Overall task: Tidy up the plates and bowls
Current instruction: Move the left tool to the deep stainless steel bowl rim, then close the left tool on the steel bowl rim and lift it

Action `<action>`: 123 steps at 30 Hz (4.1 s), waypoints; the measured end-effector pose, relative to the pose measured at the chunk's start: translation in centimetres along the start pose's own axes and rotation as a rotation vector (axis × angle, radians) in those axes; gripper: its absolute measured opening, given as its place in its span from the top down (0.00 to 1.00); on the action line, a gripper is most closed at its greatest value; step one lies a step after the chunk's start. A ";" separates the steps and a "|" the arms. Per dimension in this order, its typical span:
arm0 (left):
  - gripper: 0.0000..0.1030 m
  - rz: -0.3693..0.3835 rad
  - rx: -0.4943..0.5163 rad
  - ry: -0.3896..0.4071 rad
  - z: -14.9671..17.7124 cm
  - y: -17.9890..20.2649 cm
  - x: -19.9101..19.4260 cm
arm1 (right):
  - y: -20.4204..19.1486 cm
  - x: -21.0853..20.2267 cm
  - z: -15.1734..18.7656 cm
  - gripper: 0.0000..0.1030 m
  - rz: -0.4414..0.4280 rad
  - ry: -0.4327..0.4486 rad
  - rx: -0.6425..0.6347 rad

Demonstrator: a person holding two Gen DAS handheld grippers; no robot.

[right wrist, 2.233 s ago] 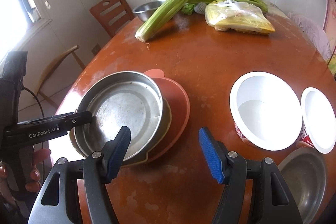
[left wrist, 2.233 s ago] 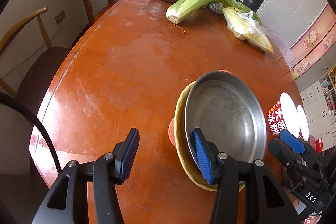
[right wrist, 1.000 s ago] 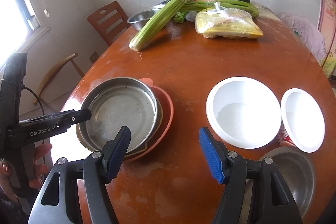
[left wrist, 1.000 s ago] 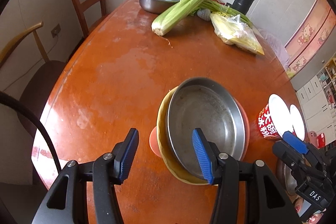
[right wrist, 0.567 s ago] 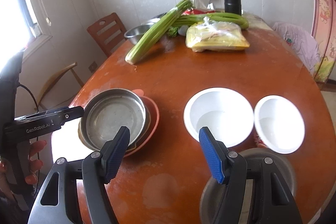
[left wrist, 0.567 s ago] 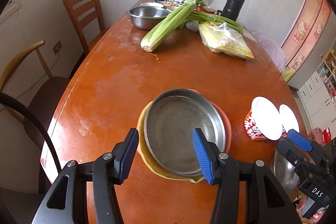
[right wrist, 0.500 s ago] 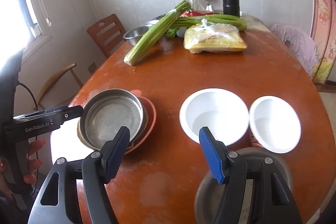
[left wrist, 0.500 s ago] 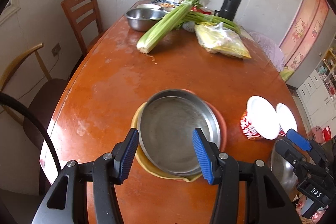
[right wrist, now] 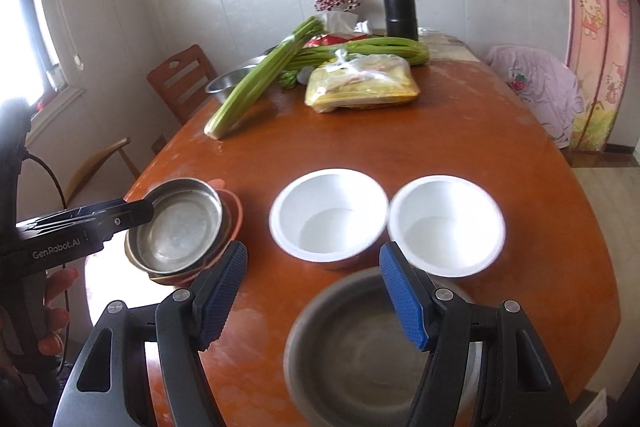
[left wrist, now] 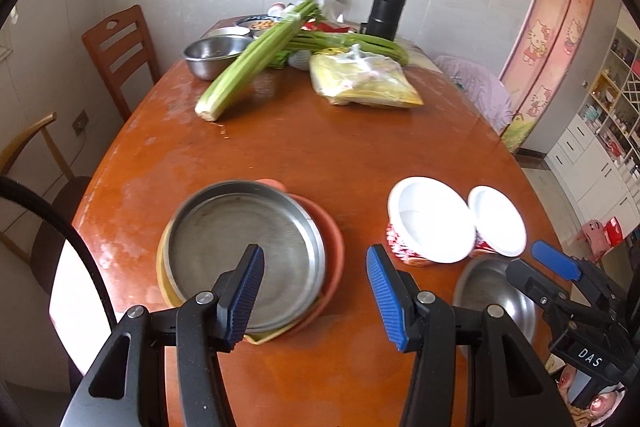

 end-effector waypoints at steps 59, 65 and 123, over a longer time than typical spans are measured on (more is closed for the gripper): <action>0.48 0.100 0.176 -0.227 9.0 13.2 6.7 | 10.0 -1.0 9.0 0.31 0.100 -0.165 0.099; 0.48 0.103 0.177 -0.253 9.7 13.4 7.4 | 10.3 -0.1 9.7 0.31 0.100 -0.192 0.111; 0.65 0.115 0.115 -0.135 8.0 8.3 0.3 | -0.1 -2.8 7.0 0.43 0.002 -0.110 -0.052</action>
Point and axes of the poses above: each gripper's, at about its wrist camera, not at the fingertips, and x roughly the way its jaws point, y to its right, z to its underside, the point moved 10 cm from there along x, roughly the way its jaws point, and after that the axes turned 8 degrees about y, right-handed, at the moved point
